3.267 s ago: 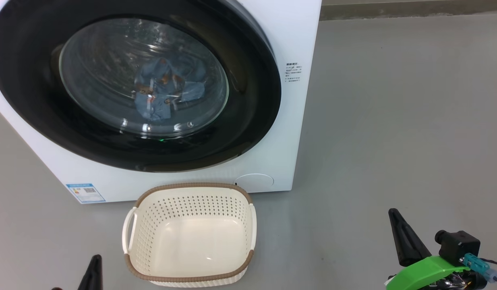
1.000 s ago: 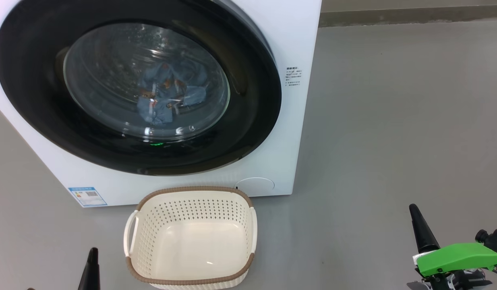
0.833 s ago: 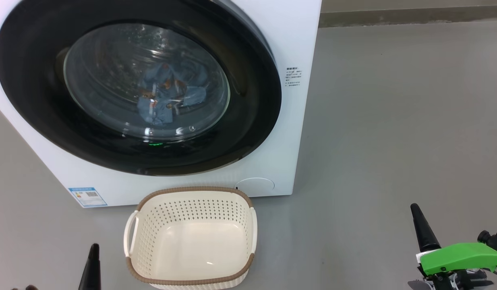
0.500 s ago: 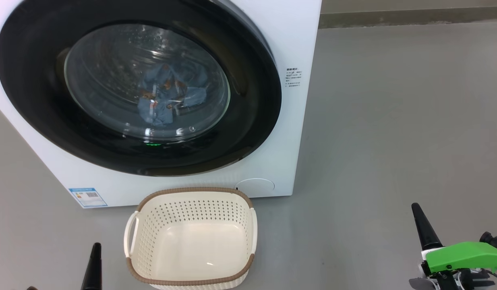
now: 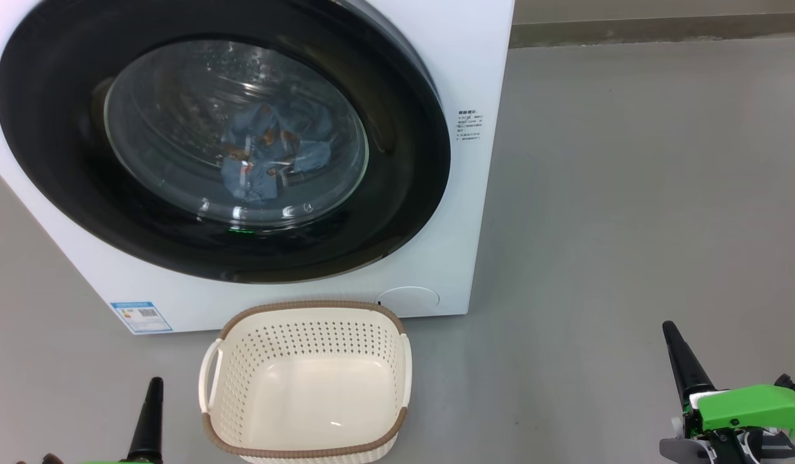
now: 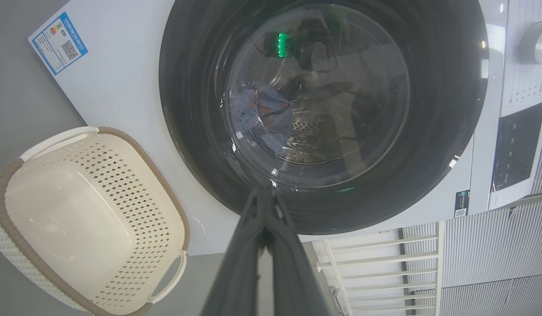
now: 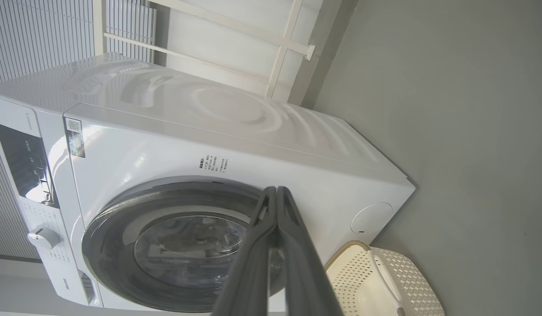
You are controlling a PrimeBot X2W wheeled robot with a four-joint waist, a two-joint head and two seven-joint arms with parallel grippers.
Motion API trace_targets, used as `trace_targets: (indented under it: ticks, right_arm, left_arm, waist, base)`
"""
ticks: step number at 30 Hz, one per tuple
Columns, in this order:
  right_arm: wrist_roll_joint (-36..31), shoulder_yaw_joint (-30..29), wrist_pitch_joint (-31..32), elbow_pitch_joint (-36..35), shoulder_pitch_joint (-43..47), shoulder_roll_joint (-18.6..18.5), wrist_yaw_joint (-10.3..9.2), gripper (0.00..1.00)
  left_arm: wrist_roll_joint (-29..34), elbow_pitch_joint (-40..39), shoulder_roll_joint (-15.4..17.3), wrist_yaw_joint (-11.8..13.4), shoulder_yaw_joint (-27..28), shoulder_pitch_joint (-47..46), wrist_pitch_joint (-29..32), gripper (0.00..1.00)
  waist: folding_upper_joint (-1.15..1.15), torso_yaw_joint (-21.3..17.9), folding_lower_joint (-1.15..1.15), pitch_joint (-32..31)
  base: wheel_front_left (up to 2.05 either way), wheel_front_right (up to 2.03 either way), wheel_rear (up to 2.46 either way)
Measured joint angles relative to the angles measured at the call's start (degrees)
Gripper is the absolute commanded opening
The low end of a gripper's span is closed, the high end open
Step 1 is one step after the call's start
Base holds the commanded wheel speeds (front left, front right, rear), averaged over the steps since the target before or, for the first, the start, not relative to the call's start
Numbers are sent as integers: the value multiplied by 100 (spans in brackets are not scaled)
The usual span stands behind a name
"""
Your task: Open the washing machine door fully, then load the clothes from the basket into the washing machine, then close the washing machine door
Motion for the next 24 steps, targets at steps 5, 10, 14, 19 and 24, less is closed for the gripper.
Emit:
trace_targets:
  ticks: [5, 10, 14, 19, 24]
  right_arm:
    - [255, -68, 78, -25, -1, 21, 0, 0]
    - [610, -136, 157, -54, -10, 36, -1, 0]
    - [847, -169, 244, -73, -34, 52, -1, 0]
    - [1135, -222, 308, -103, -48, 80, -1, 0]
    - [1406, -297, 406, -132, -48, 104, -1, 0]
  left_arm:
    - [-292, -18, -38, 0, 26, -2, 94, 0]
    - [-630, -44, -78, 0, 56, -24, 162, 0]
    - [-853, -55, -114, 0, 78, -90, 253, 0]
    - [-1090, -85, -145, 0, 103, -118, 330, 0]
    - [-1379, -113, -160, 0, 133, -132, 403, 0]
  waist:
    - [0, 1, 0, -8]
    - [0, 2, 0, -17]
    - [0, 2, 0, -23]
    - [0, 4, 0, -31]
    - [0, 4, 0, -38]
  base:
    - [0, 0, 0]
    - [0, 0, 0]
    - [0, 0, 0]
    - [0, 0, 0]
    - [0, 0, 0]
